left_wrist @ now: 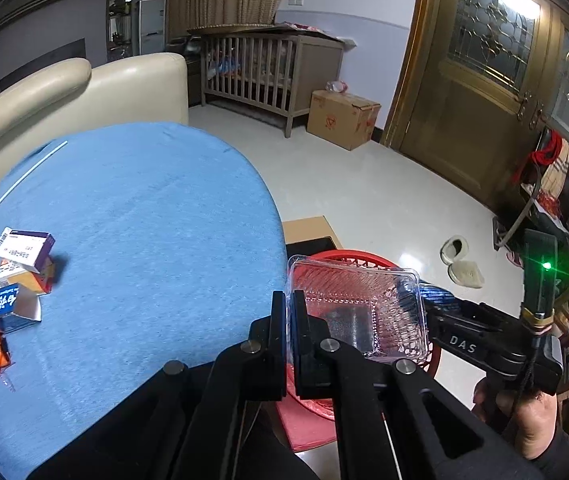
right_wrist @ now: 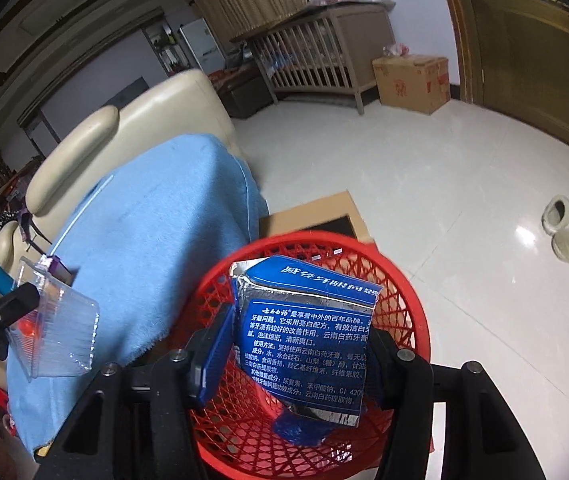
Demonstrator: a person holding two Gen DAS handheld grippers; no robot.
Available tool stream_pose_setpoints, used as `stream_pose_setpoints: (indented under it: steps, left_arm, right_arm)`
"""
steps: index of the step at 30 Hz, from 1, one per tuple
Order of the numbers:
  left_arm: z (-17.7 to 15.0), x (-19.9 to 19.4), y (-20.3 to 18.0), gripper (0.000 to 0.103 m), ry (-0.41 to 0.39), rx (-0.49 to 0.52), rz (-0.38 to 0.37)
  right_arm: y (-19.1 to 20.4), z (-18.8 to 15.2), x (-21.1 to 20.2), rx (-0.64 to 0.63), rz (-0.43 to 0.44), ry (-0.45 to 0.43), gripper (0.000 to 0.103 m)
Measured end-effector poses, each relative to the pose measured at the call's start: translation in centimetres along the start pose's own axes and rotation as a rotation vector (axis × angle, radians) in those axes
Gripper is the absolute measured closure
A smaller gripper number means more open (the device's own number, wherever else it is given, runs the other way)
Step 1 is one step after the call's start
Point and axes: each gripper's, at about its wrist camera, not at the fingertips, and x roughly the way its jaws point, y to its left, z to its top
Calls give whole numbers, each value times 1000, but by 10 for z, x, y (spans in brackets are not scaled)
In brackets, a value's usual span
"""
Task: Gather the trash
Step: 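Carry the tray and box to the red basket and release both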
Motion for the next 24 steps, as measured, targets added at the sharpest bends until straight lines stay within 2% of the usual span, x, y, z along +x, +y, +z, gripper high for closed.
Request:
stream_pose_setpoints:
  steps: [1, 4, 7, 24]
  left_arm:
    - [0, 1, -1, 101, 4, 2, 1]
    - [0, 7, -6, 101, 16, 8, 5]
    - [1, 13, -10, 101, 31, 16, 11]
    - [6, 55, -56, 101, 119, 126, 14]
  right_arm:
    - [-2, 0, 5, 2, -8, 16, 41]
    - [-8, -1, 13, 15, -10, 45, 17]
    - [-15, -1, 12, 33, -12, 42, 17]
    - [-51, 24, -51, 167, 39, -124, 15]
